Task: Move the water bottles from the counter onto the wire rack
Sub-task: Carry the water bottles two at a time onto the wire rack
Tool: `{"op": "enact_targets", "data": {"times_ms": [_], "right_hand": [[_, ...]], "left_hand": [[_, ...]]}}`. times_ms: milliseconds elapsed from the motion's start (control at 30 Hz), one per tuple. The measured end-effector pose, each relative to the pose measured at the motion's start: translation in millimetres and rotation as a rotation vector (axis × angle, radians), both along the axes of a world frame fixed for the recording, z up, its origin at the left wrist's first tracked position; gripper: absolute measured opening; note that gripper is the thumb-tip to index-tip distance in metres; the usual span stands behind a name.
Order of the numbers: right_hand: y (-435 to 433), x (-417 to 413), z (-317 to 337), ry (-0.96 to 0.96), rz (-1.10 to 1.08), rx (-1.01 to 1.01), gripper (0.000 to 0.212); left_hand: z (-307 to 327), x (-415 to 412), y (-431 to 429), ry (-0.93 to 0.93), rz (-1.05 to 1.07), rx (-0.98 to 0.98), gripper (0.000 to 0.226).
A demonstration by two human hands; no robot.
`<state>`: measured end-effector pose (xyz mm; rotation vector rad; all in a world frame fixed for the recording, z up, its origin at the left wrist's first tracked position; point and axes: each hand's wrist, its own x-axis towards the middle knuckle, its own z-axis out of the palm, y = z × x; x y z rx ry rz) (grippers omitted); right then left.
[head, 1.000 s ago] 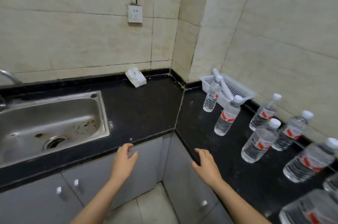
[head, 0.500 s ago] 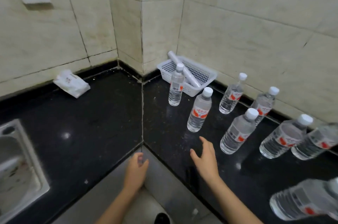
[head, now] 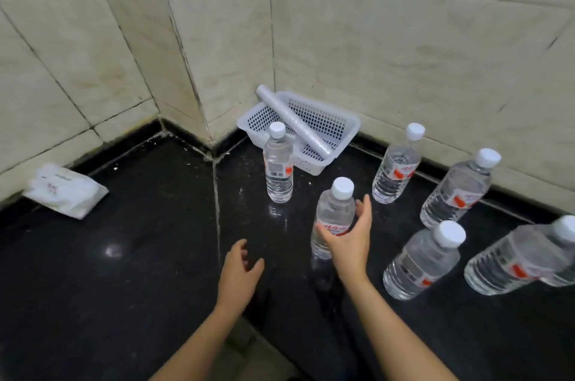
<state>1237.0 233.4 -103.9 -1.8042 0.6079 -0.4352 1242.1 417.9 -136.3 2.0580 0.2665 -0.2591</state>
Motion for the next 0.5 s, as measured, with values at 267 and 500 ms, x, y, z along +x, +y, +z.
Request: {"op": "enact_targets", "data": {"times_ms": [267, 500], "right_hand": [[1, 19, 0, 0.037, -0.002, 0.056, 0.092], [-8, 21, 11, 0.094, 0.014, 0.090, 0.071]], "left_hand": [[4, 89, -36, -0.115, -0.104, 0.067, 0.103], [19, 171, -70, -0.176, -0.152, -0.150, 0.111]]}}
